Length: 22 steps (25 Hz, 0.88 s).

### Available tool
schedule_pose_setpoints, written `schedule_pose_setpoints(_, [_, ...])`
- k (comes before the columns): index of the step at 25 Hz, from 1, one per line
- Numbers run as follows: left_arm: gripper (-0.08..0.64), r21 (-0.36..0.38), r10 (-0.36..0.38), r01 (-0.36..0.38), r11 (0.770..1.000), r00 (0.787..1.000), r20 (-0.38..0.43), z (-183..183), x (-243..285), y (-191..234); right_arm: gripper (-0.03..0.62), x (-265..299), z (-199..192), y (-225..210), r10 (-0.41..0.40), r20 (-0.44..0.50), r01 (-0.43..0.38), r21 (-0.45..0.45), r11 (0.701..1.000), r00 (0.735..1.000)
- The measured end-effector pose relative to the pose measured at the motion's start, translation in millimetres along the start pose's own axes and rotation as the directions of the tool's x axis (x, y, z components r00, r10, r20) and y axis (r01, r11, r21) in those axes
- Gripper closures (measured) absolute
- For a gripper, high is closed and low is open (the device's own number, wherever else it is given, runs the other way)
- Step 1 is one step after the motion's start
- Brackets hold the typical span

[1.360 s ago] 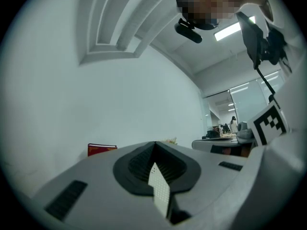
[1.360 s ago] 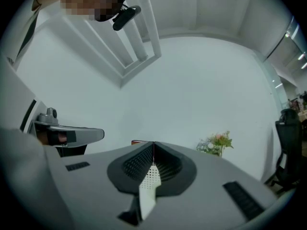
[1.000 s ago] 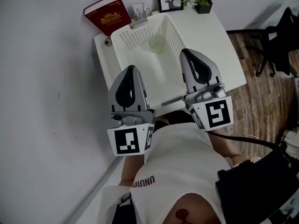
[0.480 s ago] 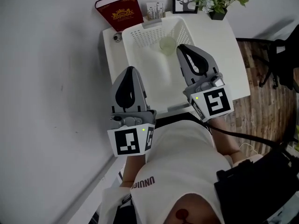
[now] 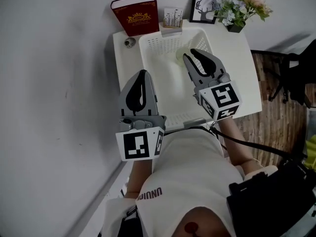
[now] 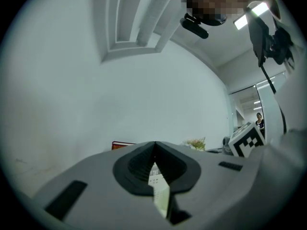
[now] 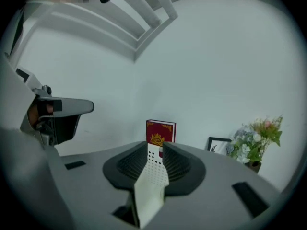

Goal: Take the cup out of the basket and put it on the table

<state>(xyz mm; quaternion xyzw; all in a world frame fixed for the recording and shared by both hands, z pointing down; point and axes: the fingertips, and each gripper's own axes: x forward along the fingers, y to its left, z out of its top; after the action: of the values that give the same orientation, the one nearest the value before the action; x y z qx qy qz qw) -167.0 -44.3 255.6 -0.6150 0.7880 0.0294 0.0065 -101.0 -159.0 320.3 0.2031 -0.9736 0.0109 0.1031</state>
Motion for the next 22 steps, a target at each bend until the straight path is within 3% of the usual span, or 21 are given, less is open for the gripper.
schedule_pose_setpoints(5, [0.549,-0.051,0.018,-0.019,0.998,1.000,-0.017,-13,3,15,0.478,32,-27,-2,0.038,-0.142,-0.047,-0.060,0.997,0.989])
schedule_pose_setpoints(10, [0.549,-0.091,0.021,-0.023,0.996,0.999,-0.027,-24,3,22,0.462,56,-58,3,0.077,-0.270,-0.102,-0.079,0.992,0.960])
schedule_pose_setpoints(22, [0.549,-0.083,0.021,-0.023,0.996,0.999,-0.031,-29,9,33,0.443,79,-128,-7,0.018,-0.488,-0.112,-0.164,0.980,0.873])
